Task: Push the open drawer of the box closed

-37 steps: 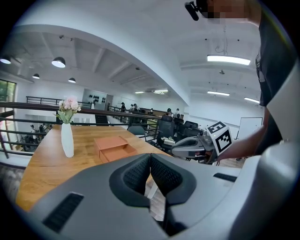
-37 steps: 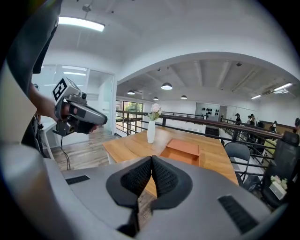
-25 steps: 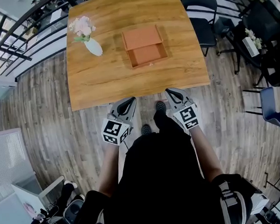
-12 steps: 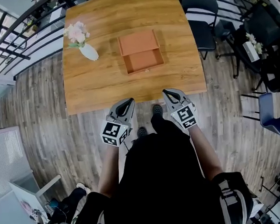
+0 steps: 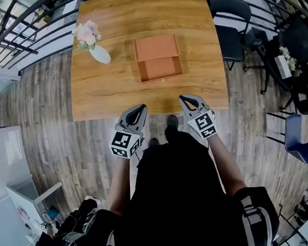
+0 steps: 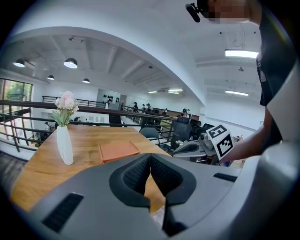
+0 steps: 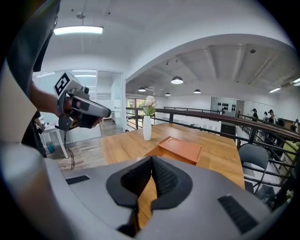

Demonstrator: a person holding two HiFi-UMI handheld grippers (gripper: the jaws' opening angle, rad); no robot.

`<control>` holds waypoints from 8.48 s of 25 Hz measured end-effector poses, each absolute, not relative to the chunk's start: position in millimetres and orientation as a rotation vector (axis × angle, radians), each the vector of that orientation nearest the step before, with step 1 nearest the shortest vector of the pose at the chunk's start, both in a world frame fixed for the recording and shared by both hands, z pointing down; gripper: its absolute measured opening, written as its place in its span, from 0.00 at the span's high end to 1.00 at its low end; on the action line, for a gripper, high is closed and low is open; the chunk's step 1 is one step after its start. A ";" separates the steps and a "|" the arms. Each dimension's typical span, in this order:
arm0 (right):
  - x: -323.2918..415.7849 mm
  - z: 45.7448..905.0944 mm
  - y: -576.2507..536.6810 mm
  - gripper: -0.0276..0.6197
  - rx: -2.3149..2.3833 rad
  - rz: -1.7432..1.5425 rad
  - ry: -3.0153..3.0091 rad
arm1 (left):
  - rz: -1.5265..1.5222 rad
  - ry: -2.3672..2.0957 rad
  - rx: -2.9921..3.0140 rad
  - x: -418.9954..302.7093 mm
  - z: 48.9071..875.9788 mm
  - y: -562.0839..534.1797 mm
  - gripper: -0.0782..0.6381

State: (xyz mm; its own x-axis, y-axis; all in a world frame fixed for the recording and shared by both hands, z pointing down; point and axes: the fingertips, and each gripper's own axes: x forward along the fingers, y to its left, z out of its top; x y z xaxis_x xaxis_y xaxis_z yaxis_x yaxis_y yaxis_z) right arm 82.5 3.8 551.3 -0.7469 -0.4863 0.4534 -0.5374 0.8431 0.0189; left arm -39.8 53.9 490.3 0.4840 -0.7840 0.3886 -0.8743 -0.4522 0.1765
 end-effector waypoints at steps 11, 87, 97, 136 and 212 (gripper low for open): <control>77.2 572.0 -40.3 0.93 0.629 0.157 -2.596 | 0.376 -1.485 2.310 -36.6 496.9 19.3 0.86; -6.6 765.2 -137.0 0.82 0.762 0.778 -2.192 | 0.422 -1.187 2.412 -124.0 515.3 -128.6 0.86; -10.1 772.9 -136.3 0.83 0.765 0.876 -2.190 | 0.433 -1.203 2.400 -131.4 519.0 -125.9 0.86; -24.9 760.5 -165.9 0.83 0.838 0.881 -2.215 | 0.452 -1.182 2.407 -144.1 518.5 -132.5 0.86; -46.5 757.6 -246.1 0.83 0.899 0.836 -2.265 | 0.433 -1.214 2.382 -156.8 523.5 -150.5 0.86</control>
State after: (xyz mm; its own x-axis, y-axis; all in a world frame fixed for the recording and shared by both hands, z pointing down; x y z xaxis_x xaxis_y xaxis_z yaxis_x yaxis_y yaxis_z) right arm -46.5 -246.1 757.6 -0.6200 -0.3918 0.6798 -0.7395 0.5812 -0.3395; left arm -156.8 -150.5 523.5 0.5681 -0.6848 0.4564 -0.8191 -0.5246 0.2323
